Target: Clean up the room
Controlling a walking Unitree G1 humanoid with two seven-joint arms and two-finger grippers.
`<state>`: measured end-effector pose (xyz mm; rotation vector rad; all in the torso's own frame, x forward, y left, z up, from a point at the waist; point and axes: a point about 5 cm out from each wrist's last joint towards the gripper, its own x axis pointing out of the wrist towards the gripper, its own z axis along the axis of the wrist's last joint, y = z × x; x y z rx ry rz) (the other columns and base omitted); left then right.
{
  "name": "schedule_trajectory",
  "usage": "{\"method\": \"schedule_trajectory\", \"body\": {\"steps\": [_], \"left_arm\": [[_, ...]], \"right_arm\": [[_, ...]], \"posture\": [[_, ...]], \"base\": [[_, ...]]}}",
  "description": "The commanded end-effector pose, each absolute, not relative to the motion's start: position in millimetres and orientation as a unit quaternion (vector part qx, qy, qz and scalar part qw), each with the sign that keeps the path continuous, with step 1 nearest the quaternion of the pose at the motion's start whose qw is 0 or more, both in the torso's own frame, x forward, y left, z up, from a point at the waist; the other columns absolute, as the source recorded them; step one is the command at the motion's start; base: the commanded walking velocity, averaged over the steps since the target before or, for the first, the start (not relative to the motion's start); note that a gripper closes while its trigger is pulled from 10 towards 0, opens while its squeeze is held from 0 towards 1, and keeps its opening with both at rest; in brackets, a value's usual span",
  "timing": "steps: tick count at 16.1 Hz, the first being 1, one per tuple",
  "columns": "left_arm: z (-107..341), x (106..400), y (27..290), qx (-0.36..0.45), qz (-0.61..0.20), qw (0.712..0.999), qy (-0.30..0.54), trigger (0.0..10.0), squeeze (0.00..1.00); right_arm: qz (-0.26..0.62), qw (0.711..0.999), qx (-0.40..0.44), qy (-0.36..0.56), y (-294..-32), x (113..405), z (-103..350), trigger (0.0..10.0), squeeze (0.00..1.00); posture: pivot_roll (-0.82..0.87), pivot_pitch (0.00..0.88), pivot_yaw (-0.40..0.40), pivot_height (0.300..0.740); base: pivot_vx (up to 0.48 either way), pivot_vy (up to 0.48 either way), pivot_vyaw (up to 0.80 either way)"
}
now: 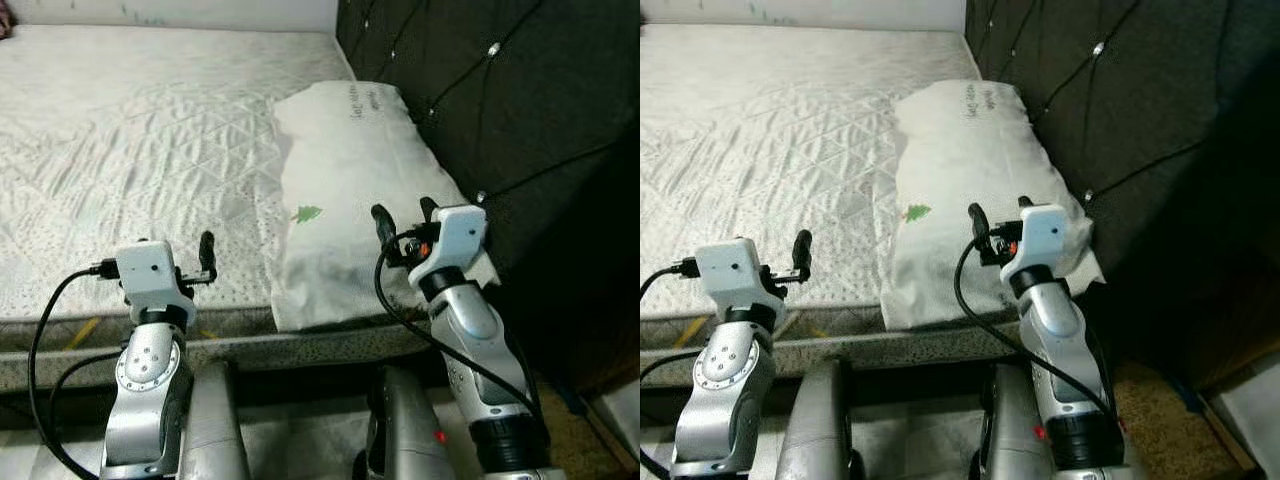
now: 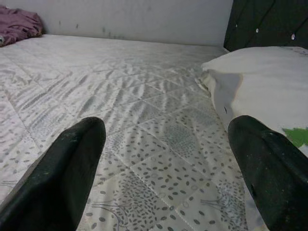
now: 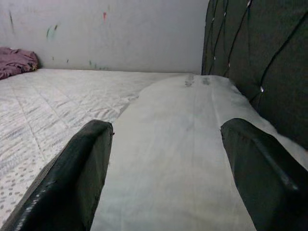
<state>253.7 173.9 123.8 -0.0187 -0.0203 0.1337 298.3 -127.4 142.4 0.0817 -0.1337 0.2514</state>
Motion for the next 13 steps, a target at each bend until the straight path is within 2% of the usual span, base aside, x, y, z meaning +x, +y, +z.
{"method": "schedule_trajectory", "body": {"steps": [1,13], "left_arm": [[123,253,174,-0.015,0.07,0.997,-0.008,10.0,0.0],[115,257,169,-0.019,0.066,0.998,0.013,10.0,0.0]], "right_arm": [[0.125,0.989,0.043,-0.068,-129,302,147,10.0,0.0],[0.094,0.992,0.029,-0.076,-139,314,156,10.0,0.0]], "posture": [[0.09,0.0,-0.047,0.6],[0.07,0.0,-0.044,0.734]], "base": [[0.0,0.0,0.0],[0.0,0.0,0.0]]}}
